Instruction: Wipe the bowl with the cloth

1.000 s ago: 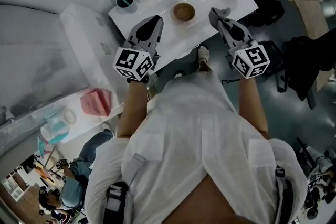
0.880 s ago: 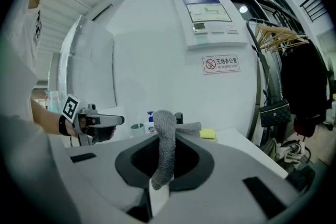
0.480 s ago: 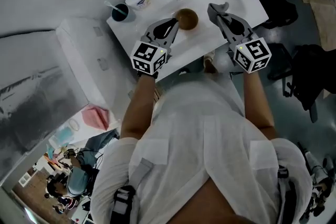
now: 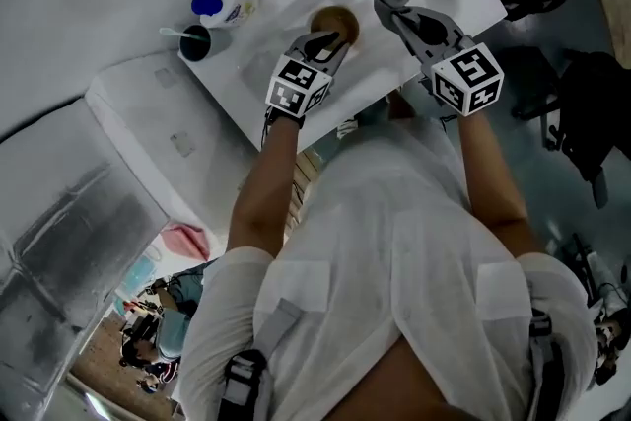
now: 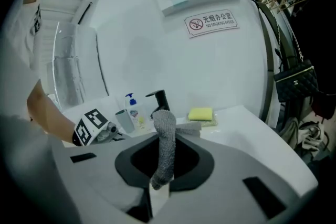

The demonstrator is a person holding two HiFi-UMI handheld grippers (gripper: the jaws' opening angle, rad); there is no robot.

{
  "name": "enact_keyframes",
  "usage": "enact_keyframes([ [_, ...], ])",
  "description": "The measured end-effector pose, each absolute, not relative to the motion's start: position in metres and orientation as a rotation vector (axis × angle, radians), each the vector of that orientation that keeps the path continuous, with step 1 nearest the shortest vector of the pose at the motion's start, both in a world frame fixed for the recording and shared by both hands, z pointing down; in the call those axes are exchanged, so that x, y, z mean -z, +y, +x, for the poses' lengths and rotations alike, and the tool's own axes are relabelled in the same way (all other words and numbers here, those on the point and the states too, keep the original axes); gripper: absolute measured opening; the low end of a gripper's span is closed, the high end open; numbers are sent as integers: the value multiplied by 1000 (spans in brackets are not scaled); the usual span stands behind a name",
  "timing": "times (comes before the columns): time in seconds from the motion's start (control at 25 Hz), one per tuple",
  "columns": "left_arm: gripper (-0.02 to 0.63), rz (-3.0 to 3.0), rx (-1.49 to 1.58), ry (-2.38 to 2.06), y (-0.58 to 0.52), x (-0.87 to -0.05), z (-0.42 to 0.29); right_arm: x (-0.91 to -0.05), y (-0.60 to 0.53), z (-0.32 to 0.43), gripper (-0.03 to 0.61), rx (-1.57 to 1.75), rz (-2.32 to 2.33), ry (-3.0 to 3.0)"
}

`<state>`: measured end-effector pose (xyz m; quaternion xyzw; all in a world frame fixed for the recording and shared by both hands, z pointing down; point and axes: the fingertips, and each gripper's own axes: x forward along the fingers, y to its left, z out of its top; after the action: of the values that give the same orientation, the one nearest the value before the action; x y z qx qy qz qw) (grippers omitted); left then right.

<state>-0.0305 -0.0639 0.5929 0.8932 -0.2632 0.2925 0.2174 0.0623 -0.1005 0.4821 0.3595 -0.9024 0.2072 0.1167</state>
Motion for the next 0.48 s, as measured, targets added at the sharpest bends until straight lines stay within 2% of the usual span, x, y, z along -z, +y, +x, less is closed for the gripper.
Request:
enact_keyframes([
  [0.48, 185, 2260, -1281, -592, -49, -695, -19, -510, -108, 68, 40, -681, 1020, -2601],
])
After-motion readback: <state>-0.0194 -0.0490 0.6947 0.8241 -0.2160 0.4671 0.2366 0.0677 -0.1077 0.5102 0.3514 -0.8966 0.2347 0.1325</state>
